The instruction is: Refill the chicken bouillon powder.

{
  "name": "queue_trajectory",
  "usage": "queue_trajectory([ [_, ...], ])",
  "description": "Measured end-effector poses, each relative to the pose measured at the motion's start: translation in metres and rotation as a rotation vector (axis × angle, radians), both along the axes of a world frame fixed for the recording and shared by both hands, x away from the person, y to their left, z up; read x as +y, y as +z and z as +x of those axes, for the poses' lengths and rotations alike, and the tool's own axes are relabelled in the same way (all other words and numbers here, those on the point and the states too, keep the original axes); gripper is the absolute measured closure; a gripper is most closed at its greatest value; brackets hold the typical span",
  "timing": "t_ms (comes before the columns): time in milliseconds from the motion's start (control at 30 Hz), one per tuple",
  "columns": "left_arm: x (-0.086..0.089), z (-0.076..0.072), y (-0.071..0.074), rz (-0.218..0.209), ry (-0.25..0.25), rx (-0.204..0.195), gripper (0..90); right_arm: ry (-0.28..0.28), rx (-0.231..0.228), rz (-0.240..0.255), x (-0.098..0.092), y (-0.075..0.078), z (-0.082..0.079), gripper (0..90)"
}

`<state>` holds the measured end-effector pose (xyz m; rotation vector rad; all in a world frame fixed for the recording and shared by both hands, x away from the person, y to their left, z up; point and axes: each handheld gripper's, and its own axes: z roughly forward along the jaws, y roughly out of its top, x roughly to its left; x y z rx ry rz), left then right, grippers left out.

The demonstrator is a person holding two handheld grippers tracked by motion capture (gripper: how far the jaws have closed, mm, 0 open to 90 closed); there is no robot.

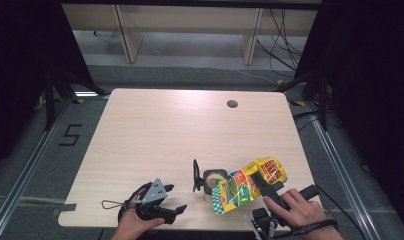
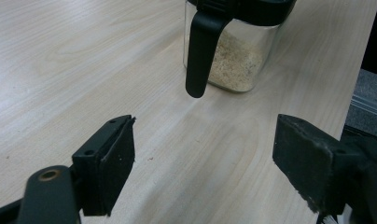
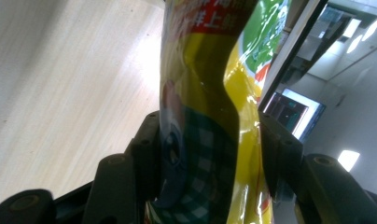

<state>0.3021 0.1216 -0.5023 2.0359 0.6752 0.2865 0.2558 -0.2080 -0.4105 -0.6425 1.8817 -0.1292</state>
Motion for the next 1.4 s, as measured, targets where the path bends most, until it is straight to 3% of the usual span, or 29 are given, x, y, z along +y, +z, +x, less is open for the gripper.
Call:
queue_trajectory([
  [100,0.0007,0.0005,0.0001,0.01,-0.003,-0.001,20.6,0.017,0.001,0.014,0.0006,0.0032,-0.0005,50.4],
  [267,0.0008,0.0003,0.0002,0.006,-0.001,0.0,20.6,-0.014,0.005,0.008,-0.0021,0.0006,0.0006,50.4],
  [367,-0.0005,-0.0012,-0.0004,-0.009,0.014,0.014,20.6,-0.005,0.005,0.005,-0.0017,0.0013,0.0013,50.4],
  [500,0.0001,-0.0004,0.0001,-0.002,0.006,0.004,20.6,0.005,0.006,0.006,-0.001,0.0001,0.002,50.6],
  [533,0.0009,0.0,0.0004,0.012,0.0,0.002,20.6,-0.015,0.015,0.023,-0.002,0.0014,-0.001,50.6],
  [800,0.0006,-0.0005,0.0,0.002,0.012,0.012,20.6,0.01,0.027,0.001,-0.0004,0.0023,0.001,50.8],
  [900,0.0011,0.0001,0.0004,0.016,-0.003,0.001,20.6,-0.017,0.028,0.025,-0.0023,0.0022,-0.0008,50.8],
  [967,0.0009,0.0004,0.0003,0.01,-0.002,0.0,20.6,-0.001,0.023,0.005,-0.0009,0.0011,0.0009,51.0],
  [1167,0.0,-0.0008,0.0,-0.005,0.012,0.008,20.6,0.005,0.024,0.015,-0.0009,0.0036,-0.0002,51.2],
  [1200,0.0009,-0.0008,0.0006,0.012,0.007,0.008,20.6,-0.016,0.026,0.021,-0.0018,0.002,-0.0014,51.4],
  [1233,0.0013,0.0,0.0007,0.017,-0.004,-0.003,20.6,0.01,0.023,0.002,-0.0005,0.0021,0.0002,51.6],
  [1367,0.0013,-0.0013,0.001,0.013,0.015,0.011,20.6,-0.014,0.032,0.022,-0.0013,-0.0004,-0.0008,51.9],
  [1400,0.002,-0.0005,0.0009,0.023,0.008,0.009,20.6,0.017,0.026,0.001,0.0004,0.0023,0.0004,51.9],
])
